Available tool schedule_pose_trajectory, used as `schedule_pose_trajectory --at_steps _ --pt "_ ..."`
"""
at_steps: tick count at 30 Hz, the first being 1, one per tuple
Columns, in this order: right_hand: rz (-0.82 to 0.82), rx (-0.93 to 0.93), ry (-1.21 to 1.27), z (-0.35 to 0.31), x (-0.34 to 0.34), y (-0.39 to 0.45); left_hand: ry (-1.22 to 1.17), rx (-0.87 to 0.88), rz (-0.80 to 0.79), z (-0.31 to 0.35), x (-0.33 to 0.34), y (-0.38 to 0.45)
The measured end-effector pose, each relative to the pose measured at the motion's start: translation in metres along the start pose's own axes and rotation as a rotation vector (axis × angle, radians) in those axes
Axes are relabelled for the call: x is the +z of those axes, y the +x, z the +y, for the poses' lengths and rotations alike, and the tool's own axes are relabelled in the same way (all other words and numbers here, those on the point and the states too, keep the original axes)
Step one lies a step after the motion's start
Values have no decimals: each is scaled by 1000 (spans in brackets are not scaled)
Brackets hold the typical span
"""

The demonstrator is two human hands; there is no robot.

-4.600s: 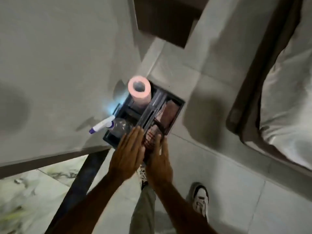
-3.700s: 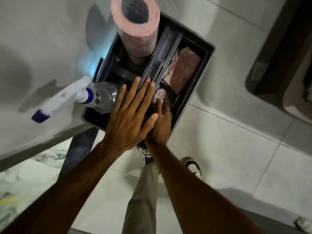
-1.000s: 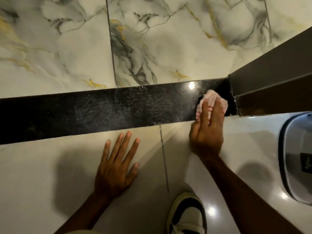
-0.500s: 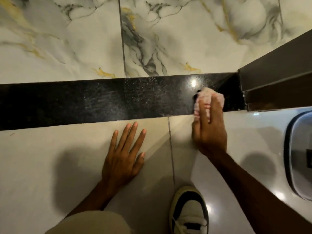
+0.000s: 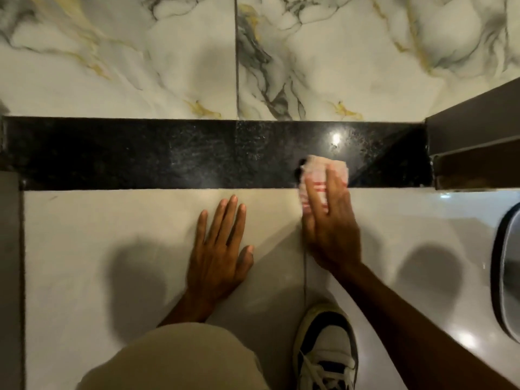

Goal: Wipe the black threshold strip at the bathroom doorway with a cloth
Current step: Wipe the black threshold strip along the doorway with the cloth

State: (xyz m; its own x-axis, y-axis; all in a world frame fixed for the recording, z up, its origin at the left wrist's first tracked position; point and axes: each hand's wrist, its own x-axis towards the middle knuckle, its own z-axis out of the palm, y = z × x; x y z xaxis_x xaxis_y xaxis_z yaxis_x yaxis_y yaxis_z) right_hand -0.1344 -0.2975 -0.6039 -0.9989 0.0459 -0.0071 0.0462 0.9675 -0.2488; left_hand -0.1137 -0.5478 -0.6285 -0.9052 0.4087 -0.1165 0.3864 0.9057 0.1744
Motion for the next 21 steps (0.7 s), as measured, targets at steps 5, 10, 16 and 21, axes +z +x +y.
schedule_pose_trajectory --at_steps 5,10,16,21 --pt "173 307 94 -22 14 71 0 -112 44 2 8 -12" --pt "38 -169 108 -92 40 94 20 -190 74 -4 9 -18" --pt "-42 -200 47 -51 9 -4 -13 -224 9 -44 -9 -55" --pt "134 157 66 -86 30 79 -22 -301 83 -56 1 -59"
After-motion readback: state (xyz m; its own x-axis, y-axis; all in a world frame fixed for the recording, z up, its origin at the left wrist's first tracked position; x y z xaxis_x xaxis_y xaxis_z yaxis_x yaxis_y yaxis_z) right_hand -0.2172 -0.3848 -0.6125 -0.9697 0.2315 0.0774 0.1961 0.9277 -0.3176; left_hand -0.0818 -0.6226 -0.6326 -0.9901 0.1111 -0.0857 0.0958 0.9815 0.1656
